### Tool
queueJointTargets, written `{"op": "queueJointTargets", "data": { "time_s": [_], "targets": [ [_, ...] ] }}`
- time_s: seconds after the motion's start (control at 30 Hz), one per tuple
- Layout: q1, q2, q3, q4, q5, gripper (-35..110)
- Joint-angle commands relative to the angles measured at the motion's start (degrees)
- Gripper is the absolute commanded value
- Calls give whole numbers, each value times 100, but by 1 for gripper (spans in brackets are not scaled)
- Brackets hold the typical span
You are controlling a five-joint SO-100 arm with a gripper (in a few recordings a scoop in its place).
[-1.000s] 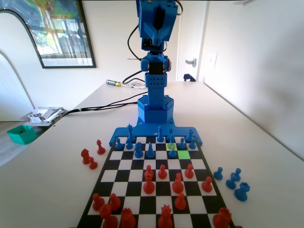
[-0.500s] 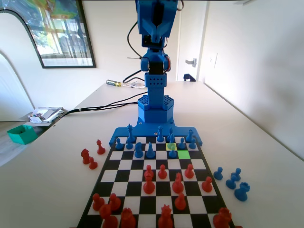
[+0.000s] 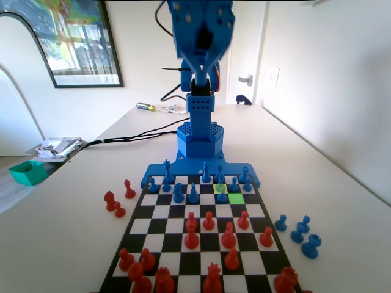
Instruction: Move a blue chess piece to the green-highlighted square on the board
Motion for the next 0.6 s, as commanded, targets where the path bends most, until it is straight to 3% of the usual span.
{"op": "queueJointTargets", "data": {
  "time_s": [0.0,0.37,0.57],
  "targets": [
    [-123,-615,-387,-132,-677,2],
    [-519,-1749,-114,-149,-2707,1],
    [-659,-1872,844,-1028,-3199,6]
  ]
}}
